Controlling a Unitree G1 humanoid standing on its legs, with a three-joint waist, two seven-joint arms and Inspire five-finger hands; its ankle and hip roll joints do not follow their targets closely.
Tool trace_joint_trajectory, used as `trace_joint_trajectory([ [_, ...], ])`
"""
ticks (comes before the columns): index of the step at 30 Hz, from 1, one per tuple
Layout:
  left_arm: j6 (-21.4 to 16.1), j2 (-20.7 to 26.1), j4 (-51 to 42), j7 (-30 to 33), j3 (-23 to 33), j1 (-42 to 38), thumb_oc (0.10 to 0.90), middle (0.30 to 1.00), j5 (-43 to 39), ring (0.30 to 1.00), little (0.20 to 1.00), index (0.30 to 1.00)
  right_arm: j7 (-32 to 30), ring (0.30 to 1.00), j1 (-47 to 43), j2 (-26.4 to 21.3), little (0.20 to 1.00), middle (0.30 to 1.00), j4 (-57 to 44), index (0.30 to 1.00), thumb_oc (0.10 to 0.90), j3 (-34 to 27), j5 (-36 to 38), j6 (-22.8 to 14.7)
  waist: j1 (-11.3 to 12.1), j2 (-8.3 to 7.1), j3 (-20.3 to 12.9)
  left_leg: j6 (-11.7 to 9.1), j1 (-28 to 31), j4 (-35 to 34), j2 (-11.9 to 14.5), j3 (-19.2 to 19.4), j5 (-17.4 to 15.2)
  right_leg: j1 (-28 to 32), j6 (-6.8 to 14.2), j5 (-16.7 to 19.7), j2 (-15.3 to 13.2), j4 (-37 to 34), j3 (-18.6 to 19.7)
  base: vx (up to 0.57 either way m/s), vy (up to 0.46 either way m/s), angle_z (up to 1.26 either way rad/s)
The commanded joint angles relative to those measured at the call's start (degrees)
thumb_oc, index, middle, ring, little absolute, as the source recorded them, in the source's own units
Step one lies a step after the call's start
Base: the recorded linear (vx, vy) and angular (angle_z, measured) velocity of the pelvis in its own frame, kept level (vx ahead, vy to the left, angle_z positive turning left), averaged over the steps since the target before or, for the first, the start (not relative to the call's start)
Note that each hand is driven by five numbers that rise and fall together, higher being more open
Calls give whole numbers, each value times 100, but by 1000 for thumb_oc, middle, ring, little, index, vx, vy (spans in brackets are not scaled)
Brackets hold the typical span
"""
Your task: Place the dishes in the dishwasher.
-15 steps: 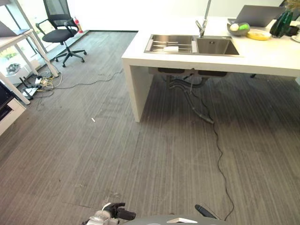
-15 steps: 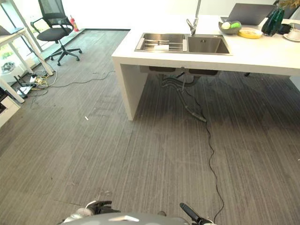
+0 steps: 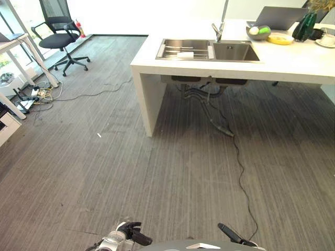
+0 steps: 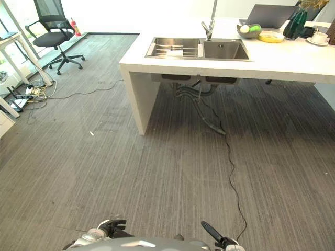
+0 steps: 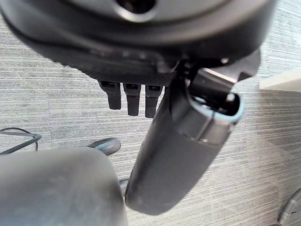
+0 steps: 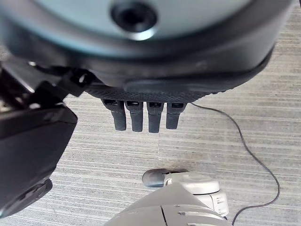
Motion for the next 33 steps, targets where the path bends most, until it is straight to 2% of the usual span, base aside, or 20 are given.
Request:
trace_joint_trajectory([
  [1,-126,-171,277,-9,30,-236,800,900,-301,900,900,900,-75,900,-319,-135,900,900,103,900,800,33,232,-176,63,-51,-141,-266,-79,50,-57,-142,-335,-14,371,-384,-229,100,314,0,0,0],
  [5,-174,-206,213,-33,316,-173,800,900,-873,900,900,900,-79,900,-318,-97,900,900,51,900,800,-22,386,-199,111,-85,-122,-232,-89,50,-79,-206,-331,-35,370,-384,-235,136,341,12,6,2],
  [13,-204,-165,258,109,282,-253,800,900,-792,900,900,900,-139,900,-402,-27,900,900,-38,900,800,-44,524,-240,123,-88,28,-207,-175,50,-100,-176,-363,-197,404,-453,-282,341,217,5,15,0],
  [17,-192,-54,307,234,231,-321,800,900,-543,900,900,900,-148,900,-433,-30,900,900,-77,900,800,-66,546,-247,74,-82,106,-234,-209,50,-55,-114,-369,-489,416,-641,-217,911,45,32,27,2],
  [23,-158,0,376,334,204,-315,800,900,-306,900,900,900,-157,900,-378,-51,900,900,-30,900,800,-70,506,-233,75,-79,72,-252,-146,50,-52,-16,-414,-397,379,-683,-214,789,-27,47,-12,1],
  [29,-134,46,432,389,294,-289,800,900,-307,900,900,900,-140,900,-345,-49,900,900,12,900,800,-78,507,-205,70,-66,19,-263,-19,50,28,95,-474,-243,348,-724,-129,656,25,77,-74,-7],
  [33,-143,165,438,471,459,-277,800,900,-469,900,900,900,-129,900,-399,-140,900,900,22,900,800,12,391,-204,59,-38,71,-343,59,104,220,125,-471,-320,242,-883,0,883,68,61,-123,-7],
])
